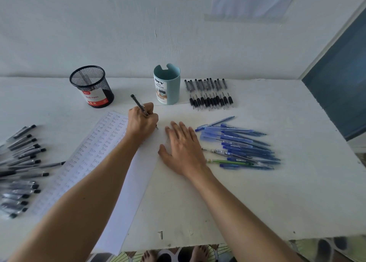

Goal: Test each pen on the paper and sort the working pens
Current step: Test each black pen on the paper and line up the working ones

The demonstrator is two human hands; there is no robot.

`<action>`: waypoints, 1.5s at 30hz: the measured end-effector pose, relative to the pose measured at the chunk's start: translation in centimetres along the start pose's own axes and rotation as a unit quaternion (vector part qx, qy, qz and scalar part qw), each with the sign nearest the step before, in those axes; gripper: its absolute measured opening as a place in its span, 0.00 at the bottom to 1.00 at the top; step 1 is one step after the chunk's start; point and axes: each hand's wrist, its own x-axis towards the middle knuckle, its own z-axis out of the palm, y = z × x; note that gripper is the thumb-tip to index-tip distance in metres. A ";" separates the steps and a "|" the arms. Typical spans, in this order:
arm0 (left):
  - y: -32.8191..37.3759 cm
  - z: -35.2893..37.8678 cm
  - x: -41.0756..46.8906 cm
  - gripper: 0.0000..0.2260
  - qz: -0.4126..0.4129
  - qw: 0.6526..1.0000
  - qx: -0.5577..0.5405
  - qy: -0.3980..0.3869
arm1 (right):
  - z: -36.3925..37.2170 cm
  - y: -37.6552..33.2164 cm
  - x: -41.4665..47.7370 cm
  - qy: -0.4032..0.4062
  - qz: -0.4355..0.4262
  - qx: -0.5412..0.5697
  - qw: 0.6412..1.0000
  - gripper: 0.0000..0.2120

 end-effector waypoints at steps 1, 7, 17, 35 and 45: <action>0.0 0.0 0.0 0.10 0.003 1.000 0.002 -0.002 | 0.0 0.0 0.0 -0.001 0.001 -0.001 1.000 0.31; -0.1 0.1 0.0 0.09 -0.005 1.000 -0.002 0.000 | 0.0 0.0 -0.1 0.001 -0.001 -0.002 1.000 0.31; 0.0 0.3 0.0 0.12 -0.003 1.000 -0.001 -0.006 | 0.1 0.0 0.0 0.001 0.001 0.002 1.000 0.32; 0.1 0.4 -0.1 0.15 0.010 1.000 0.002 -0.007 | 0.1 -0.1 -0.1 0.003 0.005 -0.004 1.000 0.34; -0.4 -0.8 0.6 0.11 -0.093 0.968 -0.232 0.026 | 0.2 0.2 -0.3 0.021 0.009 0.035 0.999 0.28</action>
